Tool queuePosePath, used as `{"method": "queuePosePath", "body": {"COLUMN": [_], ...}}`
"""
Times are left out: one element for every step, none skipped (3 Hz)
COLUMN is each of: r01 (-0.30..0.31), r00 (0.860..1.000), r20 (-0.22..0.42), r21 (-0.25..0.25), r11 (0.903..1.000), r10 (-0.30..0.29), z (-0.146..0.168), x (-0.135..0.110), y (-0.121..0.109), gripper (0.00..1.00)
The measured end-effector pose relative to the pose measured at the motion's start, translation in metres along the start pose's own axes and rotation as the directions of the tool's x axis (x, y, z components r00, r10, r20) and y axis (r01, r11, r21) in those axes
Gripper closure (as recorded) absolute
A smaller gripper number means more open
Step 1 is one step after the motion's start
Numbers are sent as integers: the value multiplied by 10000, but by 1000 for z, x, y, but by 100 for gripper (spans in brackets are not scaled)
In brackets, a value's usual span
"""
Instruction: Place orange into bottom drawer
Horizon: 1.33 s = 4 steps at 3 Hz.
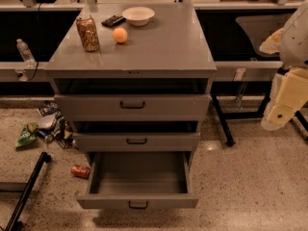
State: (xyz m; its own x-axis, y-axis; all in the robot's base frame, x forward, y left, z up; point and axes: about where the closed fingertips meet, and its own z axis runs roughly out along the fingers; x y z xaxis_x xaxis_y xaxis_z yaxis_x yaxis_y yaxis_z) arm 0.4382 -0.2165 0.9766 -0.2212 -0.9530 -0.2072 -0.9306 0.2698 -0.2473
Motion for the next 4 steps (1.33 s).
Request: {"method": "queuePosePath", "body": {"r01": [0, -49, -232, -760], "r00": [10000, 9862, 9236, 8336], "r20": [1, 1653, 3812, 5461], "r21": [2, -249, -504, -363], "r11": [10000, 9997, 9985, 9964], "r10": [0, 90, 407, 835], "z": [0, 26, 57, 80], "x": [0, -42, -100, -157], "y": [0, -20, -57, -111], "gripper": [0, 0, 0, 0]}}
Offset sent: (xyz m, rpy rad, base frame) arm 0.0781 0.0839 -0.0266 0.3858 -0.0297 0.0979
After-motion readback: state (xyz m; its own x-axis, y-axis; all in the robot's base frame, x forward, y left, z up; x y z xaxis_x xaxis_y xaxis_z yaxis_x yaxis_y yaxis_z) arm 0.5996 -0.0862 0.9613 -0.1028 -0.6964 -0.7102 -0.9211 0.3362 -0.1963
